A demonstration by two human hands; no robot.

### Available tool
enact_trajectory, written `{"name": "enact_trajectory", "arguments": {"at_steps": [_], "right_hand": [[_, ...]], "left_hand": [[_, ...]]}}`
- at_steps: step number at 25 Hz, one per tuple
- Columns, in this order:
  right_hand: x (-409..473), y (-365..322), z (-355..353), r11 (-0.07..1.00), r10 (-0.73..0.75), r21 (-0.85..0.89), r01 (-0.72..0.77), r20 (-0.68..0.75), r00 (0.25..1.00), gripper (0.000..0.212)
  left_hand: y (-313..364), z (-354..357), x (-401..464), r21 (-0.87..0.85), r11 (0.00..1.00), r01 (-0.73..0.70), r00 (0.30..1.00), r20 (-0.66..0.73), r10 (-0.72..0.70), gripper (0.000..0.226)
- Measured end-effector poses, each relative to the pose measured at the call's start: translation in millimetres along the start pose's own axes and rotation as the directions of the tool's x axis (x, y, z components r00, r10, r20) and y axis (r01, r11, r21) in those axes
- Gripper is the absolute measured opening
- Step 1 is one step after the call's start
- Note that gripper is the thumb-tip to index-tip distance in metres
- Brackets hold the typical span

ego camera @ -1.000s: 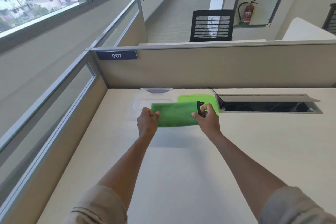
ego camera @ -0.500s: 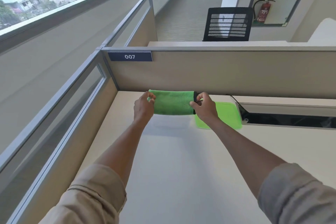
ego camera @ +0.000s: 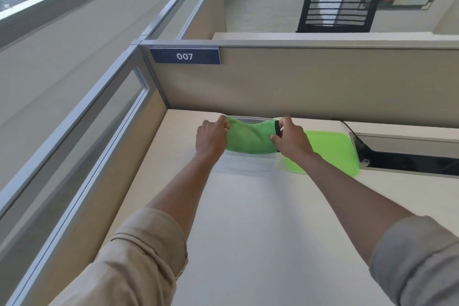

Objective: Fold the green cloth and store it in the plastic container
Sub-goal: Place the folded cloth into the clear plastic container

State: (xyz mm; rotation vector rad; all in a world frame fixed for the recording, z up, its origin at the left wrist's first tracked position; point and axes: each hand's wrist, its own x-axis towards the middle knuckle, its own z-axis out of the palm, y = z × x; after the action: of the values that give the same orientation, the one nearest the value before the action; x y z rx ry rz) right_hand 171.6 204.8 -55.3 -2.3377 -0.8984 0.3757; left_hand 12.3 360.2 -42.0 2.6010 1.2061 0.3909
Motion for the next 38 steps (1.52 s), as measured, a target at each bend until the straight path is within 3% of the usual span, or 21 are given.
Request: {"name": "enact_trajectory", "arguments": {"at_steps": [7, 11, 15, 19, 23, 26, 29, 32, 35, 38], "right_hand": [[0.7, -2.7, 18.3, 0.939, -0.087, -0.336, 0.073, -0.028, 0.996, 0.016], [-0.3, -1.0, 22.1, 0.886, -0.109, -0.453, 0.094, -0.007, 0.994, 0.018], [-1.6, 0.9, 22.2, 0.864, -0.204, -0.481, 0.147, -0.069, 0.976, 0.012], [-8.8, 5.0, 24.6, 0.902, -0.307, -0.386, 0.192, -0.261, 0.915, 0.014], [-19.1, 13.3, 18.5, 0.931, -0.286, -0.320, 0.173, -0.349, 0.893, 0.024], [-25.3, 23.9, 14.5, 0.924, -0.292, -0.329, 0.195, -0.280, 0.914, 0.025], [-26.9, 31.9, 15.2, 0.905, -0.341, -0.321, 0.280, -0.154, 0.927, 0.021], [-27.4, 35.8, 16.7, 0.904, -0.326, -0.328, 0.273, -0.118, 0.938, 0.024], [-28.6, 37.3, 17.8, 0.902, -0.321, -0.337, 0.269, -0.108, 0.941, 0.026], [-32.6, 39.2, 17.2, 0.912, -0.340, -0.289, 0.292, -0.133, 0.931, 0.031]], "left_hand": [[0.5, 18.8, -3.5, 0.426, 0.887, -0.179, 0.983, 0.054, 0.173, 0.035], [5.8, 19.0, -5.2, 0.485, 0.858, -0.170, 0.984, 0.126, 0.124, 0.033], [9.2, 17.3, -5.7, 0.533, 0.825, -0.188, 0.982, 0.083, 0.170, 0.027], [11.6, 15.1, -5.3, 0.461, 0.852, -0.250, 0.964, 0.032, 0.265, 0.025], [11.0, 17.6, -5.0, 0.307, 0.903, -0.300, 0.953, 0.135, 0.271, 0.023], [8.4, 25.1, -7.6, 0.163, 0.966, -0.202, 0.956, 0.245, 0.159, 0.025], [5.3, 37.6, -4.6, 0.195, 0.962, -0.189, 0.900, 0.426, 0.091, 0.042], [4.6, 41.9, 0.0, 0.215, 0.959, -0.186, 0.843, 0.536, 0.043, 0.050], [3.7, 46.6, 2.9, 0.188, 0.967, -0.170, 0.817, 0.575, 0.032, 0.047], [3.0, 46.2, 1.4, 0.153, 0.984, -0.093, 0.862, 0.507, 0.003, 0.052]]}}
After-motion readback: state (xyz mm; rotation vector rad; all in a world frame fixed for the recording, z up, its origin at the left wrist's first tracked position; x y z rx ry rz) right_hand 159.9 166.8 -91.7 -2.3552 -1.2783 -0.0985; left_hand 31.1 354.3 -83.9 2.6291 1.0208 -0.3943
